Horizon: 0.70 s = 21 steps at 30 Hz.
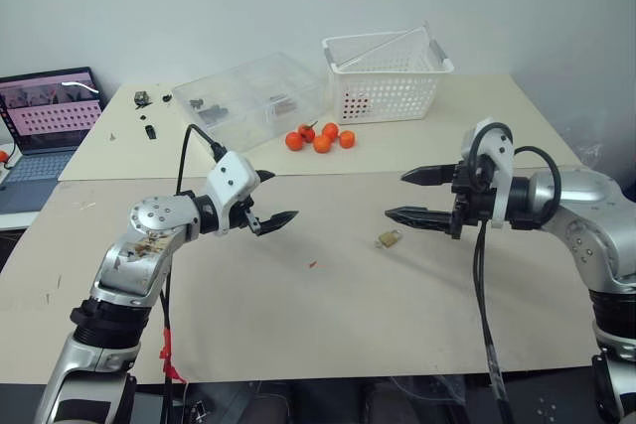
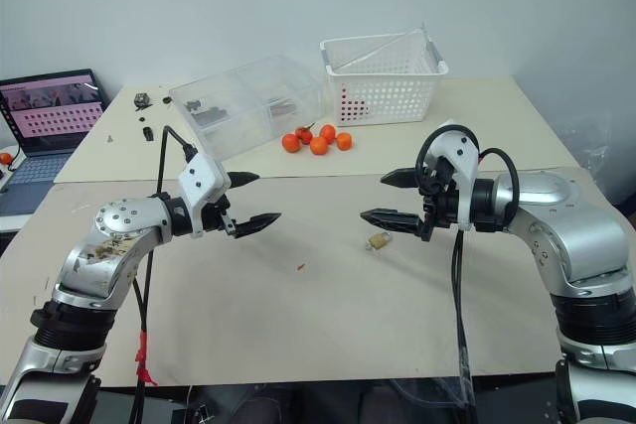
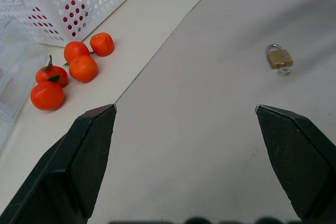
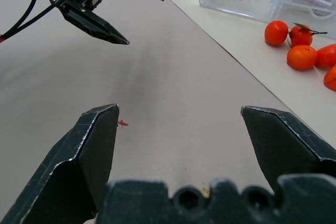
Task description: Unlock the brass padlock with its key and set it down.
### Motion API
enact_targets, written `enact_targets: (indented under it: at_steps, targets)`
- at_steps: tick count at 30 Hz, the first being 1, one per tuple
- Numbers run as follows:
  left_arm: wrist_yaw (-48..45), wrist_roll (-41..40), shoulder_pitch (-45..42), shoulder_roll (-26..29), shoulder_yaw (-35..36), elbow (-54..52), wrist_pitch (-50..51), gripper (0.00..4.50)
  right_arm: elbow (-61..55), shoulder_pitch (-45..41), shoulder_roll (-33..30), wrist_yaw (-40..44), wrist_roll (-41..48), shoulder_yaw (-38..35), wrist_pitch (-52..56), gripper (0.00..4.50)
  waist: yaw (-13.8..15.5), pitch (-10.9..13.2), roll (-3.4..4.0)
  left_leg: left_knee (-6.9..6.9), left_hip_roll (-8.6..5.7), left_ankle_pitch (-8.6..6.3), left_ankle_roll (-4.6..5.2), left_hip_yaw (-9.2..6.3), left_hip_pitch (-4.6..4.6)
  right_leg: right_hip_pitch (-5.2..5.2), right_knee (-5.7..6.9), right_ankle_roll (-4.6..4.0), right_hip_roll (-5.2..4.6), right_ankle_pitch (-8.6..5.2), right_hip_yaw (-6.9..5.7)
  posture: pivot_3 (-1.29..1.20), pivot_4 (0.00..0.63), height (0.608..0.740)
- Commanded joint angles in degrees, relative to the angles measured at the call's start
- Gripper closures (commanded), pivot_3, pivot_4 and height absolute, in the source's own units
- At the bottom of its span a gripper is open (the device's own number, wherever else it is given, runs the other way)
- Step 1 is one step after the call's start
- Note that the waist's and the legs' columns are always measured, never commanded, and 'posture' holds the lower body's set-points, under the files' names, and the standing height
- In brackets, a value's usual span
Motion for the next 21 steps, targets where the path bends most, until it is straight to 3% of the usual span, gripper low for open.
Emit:
enact_targets:
  at_steps: [1,8,14,21]
  targets:
    - [-1.13,-1.79,-0.74,0.78,1.18,-0.93,1.44,0.0,-2.03,0.3,-1.58,1.54,-0.62,0.51,-1.84,0.1,0.02,0.0,0.0,0.0,0.0,0.0,0.0,0.0,0.0,0.0,0.0,0.0,0.0,0.0,0.0,0.0,0.15,0.74]
    - [-3.87,-7.23,-0.07,2.15,2.03,-5.84,7.87,0.0,9.05,-0.38,0.16,7.49,-13.13,11.48,-19.35,0.1,-0.28,0.02,-0.02,0.03,0.06,-0.03,0.02,0.09,0.02,-0.03,0.01,0.02,0.05,0.0,0.04,0.0,0.15,0.74]
    - [-1.23,-7.89,1.38,1.92,2.71,-9.91,10.1,0.0,27.35,-6.22,7.37,6.85,-20.9,12.69,-38.75,0.1,-0.41,0.05,-0.01,0.02,0.13,-0.03,0.0,0.12,0.07,-0.07,0.01,-0.04,0.22,0.03,0.1,0.0,0.15,0.74]
    - [0.61,-8.09,3.21,2.93,3.9,-11.77,11.32,0.0,43.0,-12.42,9.07,20.36,-23.3,16.3,-45.32,0.1,-0.13,0.07,0.01,0.01,0.23,-0.03,-0.22,0.18,0.01,-0.14,-0.01,-0.13,0.25,0.09,0.17,0.0,0.15,0.74]
